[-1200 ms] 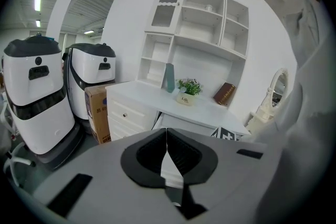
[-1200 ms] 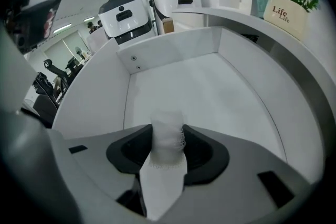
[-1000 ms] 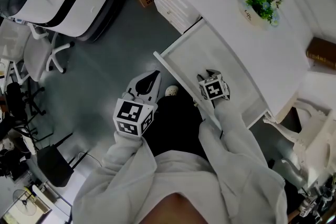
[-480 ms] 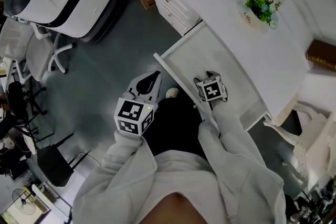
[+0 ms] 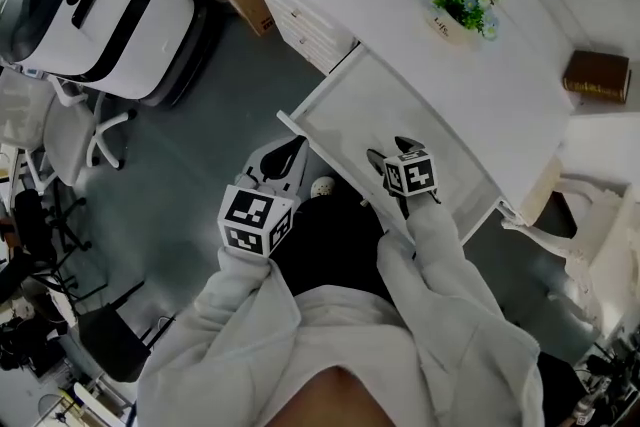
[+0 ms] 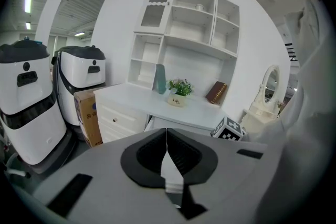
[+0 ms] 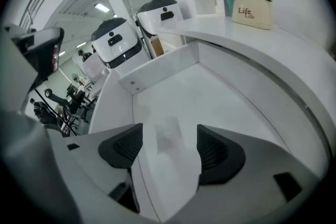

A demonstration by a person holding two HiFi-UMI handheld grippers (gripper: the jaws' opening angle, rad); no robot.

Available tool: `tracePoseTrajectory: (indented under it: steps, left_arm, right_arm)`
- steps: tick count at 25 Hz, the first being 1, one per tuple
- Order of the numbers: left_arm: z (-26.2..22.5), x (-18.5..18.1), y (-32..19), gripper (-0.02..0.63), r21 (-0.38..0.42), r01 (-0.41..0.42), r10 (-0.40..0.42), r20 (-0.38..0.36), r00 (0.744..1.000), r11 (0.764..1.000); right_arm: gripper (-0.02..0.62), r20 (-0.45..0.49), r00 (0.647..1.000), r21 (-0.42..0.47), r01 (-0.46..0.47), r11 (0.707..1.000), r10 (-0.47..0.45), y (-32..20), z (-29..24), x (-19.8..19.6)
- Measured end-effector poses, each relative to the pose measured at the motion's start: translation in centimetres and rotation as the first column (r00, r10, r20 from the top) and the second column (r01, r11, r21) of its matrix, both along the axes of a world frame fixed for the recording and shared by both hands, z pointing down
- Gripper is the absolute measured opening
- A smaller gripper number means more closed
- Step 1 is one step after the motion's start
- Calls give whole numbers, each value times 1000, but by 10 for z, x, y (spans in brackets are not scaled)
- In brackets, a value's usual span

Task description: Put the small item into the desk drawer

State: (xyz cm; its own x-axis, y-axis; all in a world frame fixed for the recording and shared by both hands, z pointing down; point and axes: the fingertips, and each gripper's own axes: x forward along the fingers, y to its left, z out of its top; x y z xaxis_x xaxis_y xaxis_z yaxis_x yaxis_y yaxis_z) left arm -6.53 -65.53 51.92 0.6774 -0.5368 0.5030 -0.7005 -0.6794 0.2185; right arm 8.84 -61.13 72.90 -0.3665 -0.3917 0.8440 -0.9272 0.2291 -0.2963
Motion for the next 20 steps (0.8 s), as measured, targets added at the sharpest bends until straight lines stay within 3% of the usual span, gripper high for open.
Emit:
tracePoseTrajectory:
  steps: [4,9,20]
  left_arm:
    - [-4,10,2,18,11,-40,40,-11,999,999]
    - [-5,20,6,18,22,-91,91,-18,996,996]
    - [-18,69,9,18,58,-249,253,-72,965,967]
  right_arm:
    - [314,84,987,65,-140,988,134,7,-32,15]
    - [314,116,958,168,-278,946,261,25,-75,35]
    - [314,139,907,363,-420,832,398,49,-161,73]
